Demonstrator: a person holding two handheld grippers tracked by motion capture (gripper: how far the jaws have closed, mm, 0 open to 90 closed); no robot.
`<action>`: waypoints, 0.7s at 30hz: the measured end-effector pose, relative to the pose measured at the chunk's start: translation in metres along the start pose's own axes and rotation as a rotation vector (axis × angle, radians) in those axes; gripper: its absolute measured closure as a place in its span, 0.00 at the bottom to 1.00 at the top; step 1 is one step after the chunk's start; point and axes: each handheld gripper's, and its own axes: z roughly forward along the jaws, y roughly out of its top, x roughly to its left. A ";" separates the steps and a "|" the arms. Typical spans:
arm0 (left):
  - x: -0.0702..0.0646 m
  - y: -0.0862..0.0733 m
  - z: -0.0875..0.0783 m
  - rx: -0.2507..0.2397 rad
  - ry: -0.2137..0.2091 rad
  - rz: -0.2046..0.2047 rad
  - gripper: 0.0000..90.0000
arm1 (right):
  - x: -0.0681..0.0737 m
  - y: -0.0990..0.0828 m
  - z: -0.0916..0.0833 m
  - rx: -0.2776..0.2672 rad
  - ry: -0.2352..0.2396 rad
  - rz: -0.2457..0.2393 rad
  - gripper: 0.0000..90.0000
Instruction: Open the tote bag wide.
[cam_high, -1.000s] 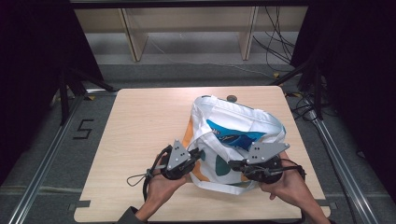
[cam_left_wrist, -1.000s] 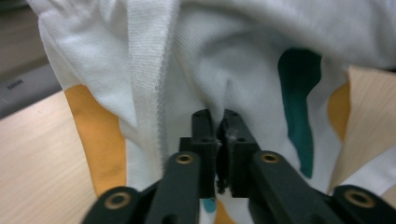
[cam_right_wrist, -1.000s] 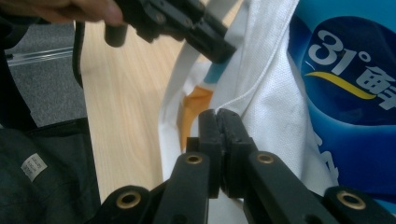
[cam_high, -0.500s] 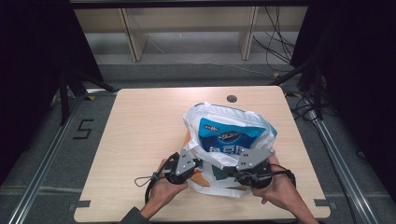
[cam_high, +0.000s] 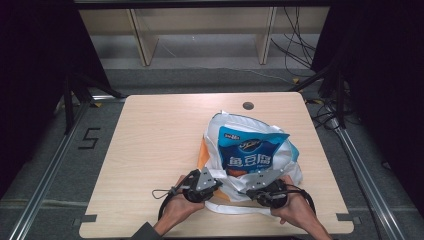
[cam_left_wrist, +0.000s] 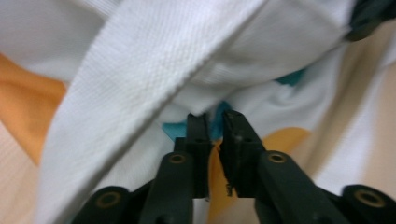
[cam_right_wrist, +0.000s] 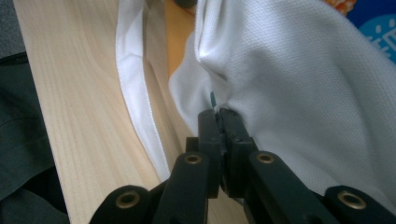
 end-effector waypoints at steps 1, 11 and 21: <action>0.000 0.000 0.000 0.000 0.000 0.000 0.85 | 0.000 0.000 0.000 0.000 0.000 0.000 0.99; 0.032 0.027 -0.075 -0.221 0.069 -0.129 0.86 | 0.003 0.001 -0.003 -0.015 0.019 0.006 0.99; 0.061 0.075 -0.044 -0.283 0.080 -0.205 0.98 | 0.001 0.000 -0.002 -0.026 0.022 0.006 0.98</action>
